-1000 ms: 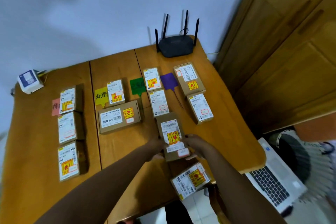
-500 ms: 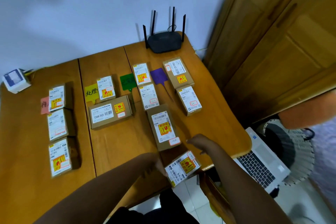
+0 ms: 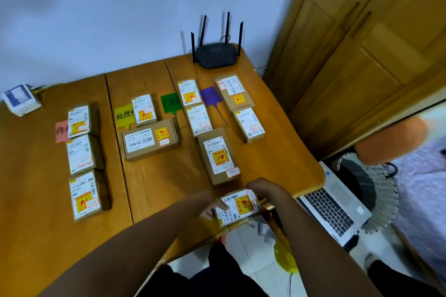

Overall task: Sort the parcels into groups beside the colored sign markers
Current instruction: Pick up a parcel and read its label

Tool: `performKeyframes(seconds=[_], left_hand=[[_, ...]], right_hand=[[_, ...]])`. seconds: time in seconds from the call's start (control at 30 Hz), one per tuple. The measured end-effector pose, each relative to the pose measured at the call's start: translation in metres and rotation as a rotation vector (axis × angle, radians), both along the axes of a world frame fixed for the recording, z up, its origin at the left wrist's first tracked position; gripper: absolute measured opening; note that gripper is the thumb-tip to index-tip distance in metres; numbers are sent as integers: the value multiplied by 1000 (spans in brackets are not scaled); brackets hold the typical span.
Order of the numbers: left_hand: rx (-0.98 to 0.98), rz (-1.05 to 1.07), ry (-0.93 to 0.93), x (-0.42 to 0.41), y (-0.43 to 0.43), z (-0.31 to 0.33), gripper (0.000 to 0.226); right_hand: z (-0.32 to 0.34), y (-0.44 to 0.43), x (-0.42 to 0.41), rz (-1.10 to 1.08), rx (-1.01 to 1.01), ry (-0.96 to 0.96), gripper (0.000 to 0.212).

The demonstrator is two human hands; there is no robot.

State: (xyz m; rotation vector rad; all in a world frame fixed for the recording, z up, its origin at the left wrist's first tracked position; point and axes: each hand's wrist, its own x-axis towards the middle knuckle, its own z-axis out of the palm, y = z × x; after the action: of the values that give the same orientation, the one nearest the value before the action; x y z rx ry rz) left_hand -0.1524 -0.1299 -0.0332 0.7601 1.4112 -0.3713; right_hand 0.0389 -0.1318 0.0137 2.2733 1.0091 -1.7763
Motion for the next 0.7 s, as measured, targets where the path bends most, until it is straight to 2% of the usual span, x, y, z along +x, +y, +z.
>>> performKeyframes(seconds=[0.1,0.2,0.3,0.43,0.57,0.63,0.7], left_hand=[[69,15,56,-15,2,32,66],[256,9,81,-34,3,74,52],[466,170,14,-61,5,121,44],[710,537,-69,-114,17,174,68],[950,615,-90,-171,19,214,66],[1072,640,-102,-198,16,238,68],[1178,701,-71,-226,13,255,77]], right_hand=[[24,-8,-14,15,-26,-9,35],[41,-12,-29,21,-47,28,46],[63,-13,-53,-27,72,127,46],[112,-9,-106,-25,291,355,44],[157,-3,-176,143,520,379,45],[173,-4,-206,103,600,405,50],[185,-7,-230,25,664,511,49]])
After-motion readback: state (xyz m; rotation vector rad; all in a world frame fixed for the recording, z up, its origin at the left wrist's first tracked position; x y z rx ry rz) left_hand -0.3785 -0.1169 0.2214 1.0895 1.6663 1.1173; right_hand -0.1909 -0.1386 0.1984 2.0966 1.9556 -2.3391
